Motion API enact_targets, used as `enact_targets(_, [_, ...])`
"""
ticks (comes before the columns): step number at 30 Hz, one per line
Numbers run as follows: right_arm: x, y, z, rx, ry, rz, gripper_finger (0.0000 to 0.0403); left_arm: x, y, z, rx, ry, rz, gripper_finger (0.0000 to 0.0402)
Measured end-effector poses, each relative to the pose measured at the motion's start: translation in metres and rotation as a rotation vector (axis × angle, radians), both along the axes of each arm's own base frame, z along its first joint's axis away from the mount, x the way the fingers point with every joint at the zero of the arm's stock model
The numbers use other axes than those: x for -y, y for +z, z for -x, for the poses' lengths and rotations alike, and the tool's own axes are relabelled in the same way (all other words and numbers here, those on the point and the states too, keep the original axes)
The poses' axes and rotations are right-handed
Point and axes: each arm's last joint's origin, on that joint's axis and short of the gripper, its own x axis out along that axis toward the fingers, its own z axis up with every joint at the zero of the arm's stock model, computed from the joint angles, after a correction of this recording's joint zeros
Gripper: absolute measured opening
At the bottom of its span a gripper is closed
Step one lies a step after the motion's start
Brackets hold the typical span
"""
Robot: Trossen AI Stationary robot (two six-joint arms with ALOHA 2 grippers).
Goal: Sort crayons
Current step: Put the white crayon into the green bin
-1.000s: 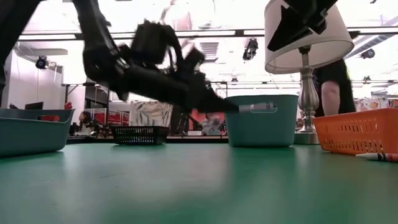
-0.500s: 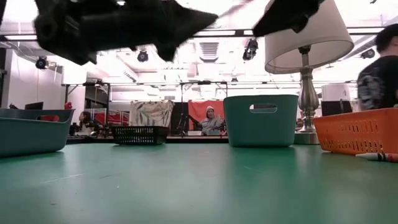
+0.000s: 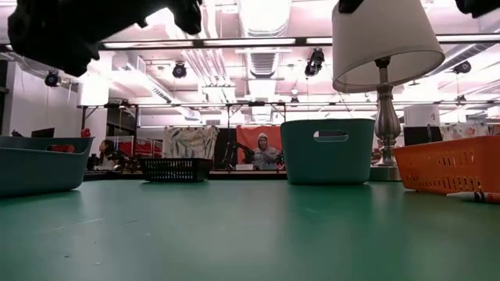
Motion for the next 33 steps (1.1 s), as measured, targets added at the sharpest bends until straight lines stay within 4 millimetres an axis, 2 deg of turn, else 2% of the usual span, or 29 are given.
enact_targets(2, [0.002, 0.003, 0.003, 0.081, 0.027, -0.026, 0.0122, 0.003, 0.004, -0.002, 0.018, -0.005, -0.002, 0.0])
enact_targets(5, [0.004, 0.004, 0.004, 0.1, 0.038, -0.034, 0.0145, 0.004, 0.008, -0.007, 0.031, -0.002, -0.001, 0.0])
enact_targets(11, [-0.002, 0.012, -0.009, 0.121, 0.07, -0.014, 0.0183, 0.008, 0.012, -0.021, 0.035, 0.014, -0.027, 0.0])
enact_targets(21, [-0.009, 0.022, -0.029, 0.141, 0.054, 0.062, 0.019, 0.007, 0.01, -0.031, 0.028, 0.029, -0.024, 0.0])
enact_targets(26, [-0.011, 0.024, -0.035, 0.148, 0.044, 0.067, 0.0152, 0.008, 0.008, -0.031, 0.018, 0.029, -0.026, 0.0])
enact_targets(29, [-0.011, 0.023, -0.036, 0.141, 0.044, 0.071, 0.0103, 0.007, 0.008, -0.031, 0.015, 0.04, -0.018, 0.0005])
enact_targets(33, [-0.011, 0.022, -0.036, 0.137, 0.035, 0.068, 0.0026, 0.006, 0.007, -0.031, 0.009, 0.067, -0.003, 0.0033])
